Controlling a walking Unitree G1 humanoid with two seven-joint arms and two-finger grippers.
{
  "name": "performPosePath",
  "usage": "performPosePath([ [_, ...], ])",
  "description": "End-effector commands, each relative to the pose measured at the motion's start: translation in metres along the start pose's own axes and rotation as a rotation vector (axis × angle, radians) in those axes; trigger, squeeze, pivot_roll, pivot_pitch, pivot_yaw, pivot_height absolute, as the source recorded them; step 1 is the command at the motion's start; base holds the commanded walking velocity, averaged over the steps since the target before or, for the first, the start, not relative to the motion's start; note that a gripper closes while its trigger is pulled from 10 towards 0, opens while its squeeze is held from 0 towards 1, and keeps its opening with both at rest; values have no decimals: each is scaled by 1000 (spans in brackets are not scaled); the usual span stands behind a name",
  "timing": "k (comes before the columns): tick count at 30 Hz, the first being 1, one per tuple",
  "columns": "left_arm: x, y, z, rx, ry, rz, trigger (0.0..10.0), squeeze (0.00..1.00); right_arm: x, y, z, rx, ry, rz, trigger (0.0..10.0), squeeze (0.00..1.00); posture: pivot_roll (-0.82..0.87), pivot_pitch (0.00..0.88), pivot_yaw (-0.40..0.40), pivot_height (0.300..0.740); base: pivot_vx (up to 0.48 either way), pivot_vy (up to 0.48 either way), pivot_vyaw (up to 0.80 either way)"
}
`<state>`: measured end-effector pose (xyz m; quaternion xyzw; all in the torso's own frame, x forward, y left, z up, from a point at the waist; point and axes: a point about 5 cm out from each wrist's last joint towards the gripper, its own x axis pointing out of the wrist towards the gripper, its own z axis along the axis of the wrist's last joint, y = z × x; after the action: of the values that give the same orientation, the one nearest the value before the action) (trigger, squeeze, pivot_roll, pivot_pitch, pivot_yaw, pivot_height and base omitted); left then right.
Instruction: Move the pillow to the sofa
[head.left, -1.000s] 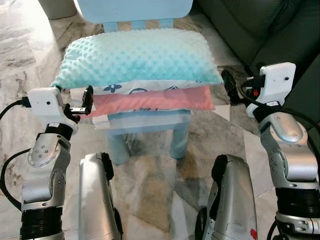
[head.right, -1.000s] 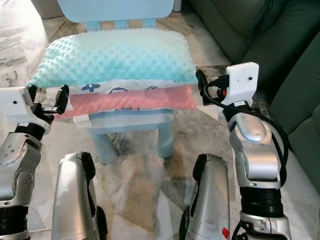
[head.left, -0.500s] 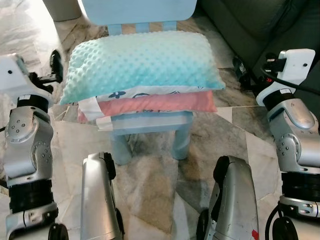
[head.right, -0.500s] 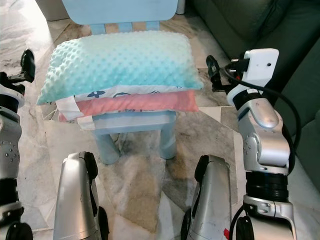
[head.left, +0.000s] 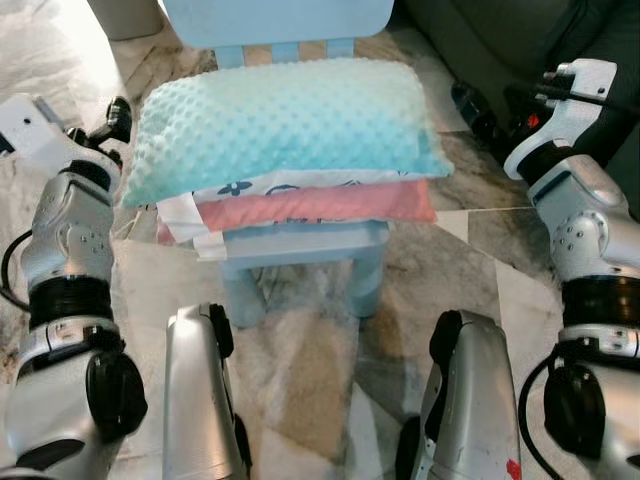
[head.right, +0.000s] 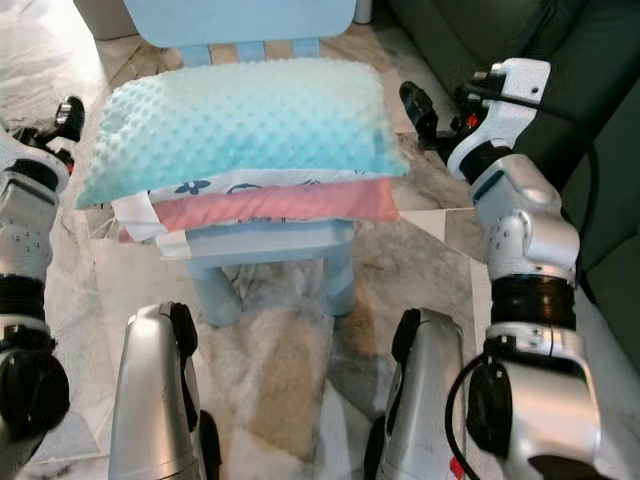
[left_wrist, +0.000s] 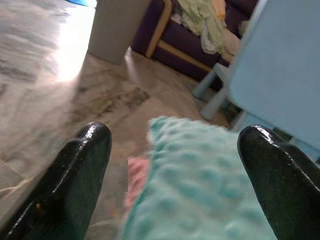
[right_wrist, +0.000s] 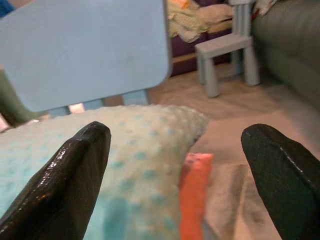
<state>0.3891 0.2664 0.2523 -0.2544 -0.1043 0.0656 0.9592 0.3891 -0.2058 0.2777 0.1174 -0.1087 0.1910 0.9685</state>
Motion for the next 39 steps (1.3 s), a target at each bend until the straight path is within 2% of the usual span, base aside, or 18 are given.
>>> performPosePath([
  [1, 4, 3, 2, -15, 38, -3, 10000, 0, 7, 0, 3, -6, 11, 35, 10000, 0, 70, 235, 45, 370, 0, 0, 0],
  [2, 5, 1, 0, -33, 75, -16, 10000, 0, 12, 2, 0, 10, 39, 69, 10000, 0, 75, 240, 45, 370, 0, 0, 0],
  [9, 6, 3, -11, -61, 167, -35, 10000, 0, 22, 10, -17, 45, 137, 159, 10000, 0, 103, 265, 44, 370, 0, 0, 0],
  [15, 3, 6, -19, -64, 245, -50, 10000, 0, 29, 20, -33, 57, 219, 181, 10000, 0, 118, 285, 41, 370, 0, 0, 0],
  [23, 0, 10, -25, -84, 314, -85, 10000, 0, 34, 33, -46, 111, 268, 224, 10000, 0, 127, 303, 43, 370, 0, 0, 0],
  [28, -1, 1, -28, -123, 355, -168, 10000, 0, 36, 45, -56, 147, 300, 278, 10000, 0, 129, 314, 44, 370, 0, 0, 0],
  [32, -4, -8, -21, -136, 316, -297, 10000, 0, 38, 56, -64, 212, 311, 307, 9922, 0, 131, 328, 47, 370, 0, 0, 0],
  [33, -6, -8, -22, -126, 326, -319, 10000, 0, 38, 60, -65, 229, 306, 331, 2118, 0, 135, 331, 48, 370, 0, 0, 0],
  [34, -7, -8, -22, -124, 327, -322, 10000, 0, 39, 61, -66, 236, 303, 336, 2118, 0, 135, 331, 48, 370, 0, 0, 0],
  [35, -8, -5, -23, -130, 323, -317, 0, 0, 39, 63, -66, 248, 298, 350, 0, 0, 138, 336, 49, 370, 0, 0, 0],
  [39, -12, 1, -23, -133, 326, -322, 0, 0, 38, 66, -70, 279, 294, 358, 0, 0, 143, 347, 49, 370, 0, 0, 0],
])
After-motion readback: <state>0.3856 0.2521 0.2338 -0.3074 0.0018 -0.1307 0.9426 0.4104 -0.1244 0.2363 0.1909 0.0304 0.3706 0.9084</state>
